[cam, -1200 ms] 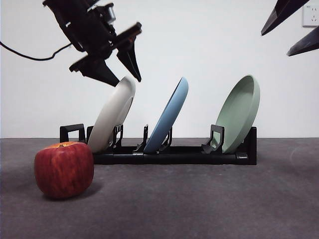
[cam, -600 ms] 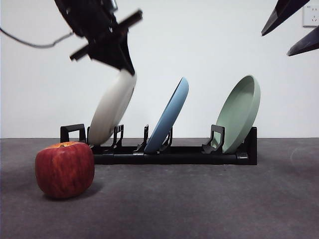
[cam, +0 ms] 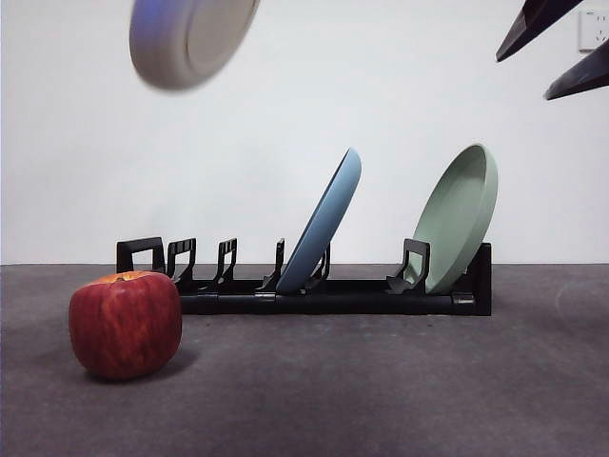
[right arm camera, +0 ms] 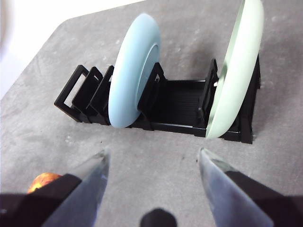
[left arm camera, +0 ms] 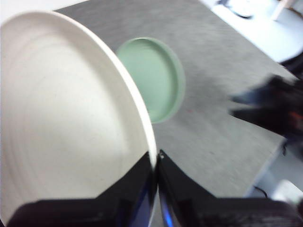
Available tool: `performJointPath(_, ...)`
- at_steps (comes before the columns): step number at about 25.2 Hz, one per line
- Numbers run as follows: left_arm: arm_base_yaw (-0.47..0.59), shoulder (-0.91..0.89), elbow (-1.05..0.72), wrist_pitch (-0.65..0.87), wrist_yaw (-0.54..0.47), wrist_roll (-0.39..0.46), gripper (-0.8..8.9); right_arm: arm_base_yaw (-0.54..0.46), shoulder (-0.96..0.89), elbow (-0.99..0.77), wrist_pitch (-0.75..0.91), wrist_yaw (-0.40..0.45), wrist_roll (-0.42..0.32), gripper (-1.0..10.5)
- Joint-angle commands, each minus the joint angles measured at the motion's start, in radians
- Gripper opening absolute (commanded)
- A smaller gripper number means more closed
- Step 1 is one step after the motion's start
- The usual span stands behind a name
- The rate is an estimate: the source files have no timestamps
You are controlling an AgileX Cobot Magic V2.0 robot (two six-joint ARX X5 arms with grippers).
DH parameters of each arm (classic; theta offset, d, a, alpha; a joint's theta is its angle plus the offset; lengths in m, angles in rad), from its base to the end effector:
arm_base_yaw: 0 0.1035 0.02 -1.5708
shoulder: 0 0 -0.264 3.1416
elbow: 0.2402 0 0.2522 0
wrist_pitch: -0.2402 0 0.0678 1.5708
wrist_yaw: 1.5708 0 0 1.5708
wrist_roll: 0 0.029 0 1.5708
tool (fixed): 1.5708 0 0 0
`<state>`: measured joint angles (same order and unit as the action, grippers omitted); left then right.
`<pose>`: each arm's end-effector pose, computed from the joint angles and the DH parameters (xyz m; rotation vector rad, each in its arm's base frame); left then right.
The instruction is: Take the yellow plate from the plate rack,put the plate on the table,take the apple from the table,put the apple in the plate
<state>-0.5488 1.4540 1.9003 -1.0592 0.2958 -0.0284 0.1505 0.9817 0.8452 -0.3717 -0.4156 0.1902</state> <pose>0.2195 -0.1441 0.4706 0.0538 0.6374 -0.8083 0.2025 0.0425 0.3032 0.2492 0.5621 0.5040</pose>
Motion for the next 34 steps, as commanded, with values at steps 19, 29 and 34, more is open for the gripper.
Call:
performJointPath(19, -0.647, 0.163, -0.436, 0.243, -0.489, -0.017, -0.08, -0.007, 0.012, 0.559, -0.189, 0.056, -0.055, 3.1)
performJointPath(29, -0.656, 0.351, -0.597, 0.391, -0.586, -0.019, -0.08, -0.007, 0.019, 0.581, -0.207, 0.056, -0.061, 3.1)
performJointPath(34, -0.658, 0.390, -0.597, 0.407, -0.578, -0.020, 0.01, -0.006, 0.031, 0.581, -0.207, 0.055, -0.061, 3.1)
